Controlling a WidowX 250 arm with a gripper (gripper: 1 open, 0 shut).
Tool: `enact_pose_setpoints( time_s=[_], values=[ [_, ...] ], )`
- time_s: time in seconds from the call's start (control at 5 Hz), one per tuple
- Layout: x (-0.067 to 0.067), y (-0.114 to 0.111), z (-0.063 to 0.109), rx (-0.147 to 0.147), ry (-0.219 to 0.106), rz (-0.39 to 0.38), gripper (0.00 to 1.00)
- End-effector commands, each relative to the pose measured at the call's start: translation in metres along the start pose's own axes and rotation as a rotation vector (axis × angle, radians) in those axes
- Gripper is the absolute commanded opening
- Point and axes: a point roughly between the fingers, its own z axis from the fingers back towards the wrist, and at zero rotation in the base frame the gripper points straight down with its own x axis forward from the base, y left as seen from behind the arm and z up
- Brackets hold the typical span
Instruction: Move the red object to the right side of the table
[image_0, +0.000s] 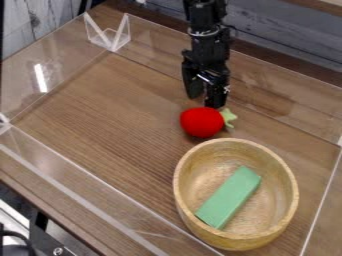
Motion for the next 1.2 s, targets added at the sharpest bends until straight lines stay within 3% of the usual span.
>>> enact_pose_setpoints(
  time_s=[0.0, 1.0],
  values=[
    [0.0042, -0.0064, 0.0027, 0.004, 0.004, -0.023, 1.00],
    [0.0033, -0.0122, 0.0008, -0.017, 0.057, -0.034, 1.00]
  ],
)
